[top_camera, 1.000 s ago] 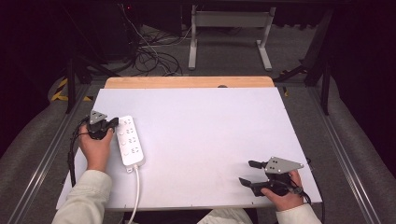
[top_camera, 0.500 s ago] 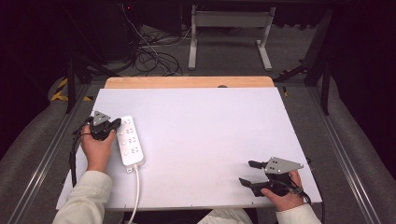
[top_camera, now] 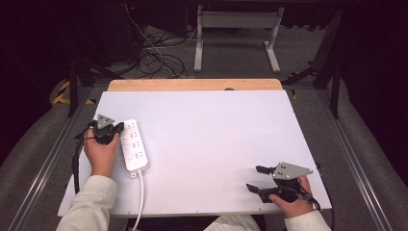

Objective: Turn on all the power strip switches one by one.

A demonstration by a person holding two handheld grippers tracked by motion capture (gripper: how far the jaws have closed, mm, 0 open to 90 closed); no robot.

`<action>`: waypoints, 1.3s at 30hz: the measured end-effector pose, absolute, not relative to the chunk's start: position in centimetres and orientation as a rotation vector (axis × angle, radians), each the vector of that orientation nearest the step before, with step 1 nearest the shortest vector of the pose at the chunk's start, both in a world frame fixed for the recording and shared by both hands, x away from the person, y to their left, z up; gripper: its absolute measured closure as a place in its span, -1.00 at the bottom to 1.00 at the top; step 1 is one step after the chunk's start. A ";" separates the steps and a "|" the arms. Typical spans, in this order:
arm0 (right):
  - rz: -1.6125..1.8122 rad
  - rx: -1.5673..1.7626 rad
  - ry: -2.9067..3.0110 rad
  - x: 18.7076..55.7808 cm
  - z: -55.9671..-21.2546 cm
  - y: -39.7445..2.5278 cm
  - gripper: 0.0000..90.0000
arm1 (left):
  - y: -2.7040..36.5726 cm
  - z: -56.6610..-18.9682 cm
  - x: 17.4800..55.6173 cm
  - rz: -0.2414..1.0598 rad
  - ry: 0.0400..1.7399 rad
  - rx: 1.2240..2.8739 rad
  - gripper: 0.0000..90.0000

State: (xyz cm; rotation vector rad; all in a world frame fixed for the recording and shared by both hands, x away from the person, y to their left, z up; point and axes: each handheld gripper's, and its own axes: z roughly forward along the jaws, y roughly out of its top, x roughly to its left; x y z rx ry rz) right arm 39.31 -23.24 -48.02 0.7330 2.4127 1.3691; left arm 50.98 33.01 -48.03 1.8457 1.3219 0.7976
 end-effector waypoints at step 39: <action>1.384 0.730 2.407 39.2 -47.9 -23.4 -0.39 | 33.0 -47.4 51.8 0.731 1.385 1.890 1.00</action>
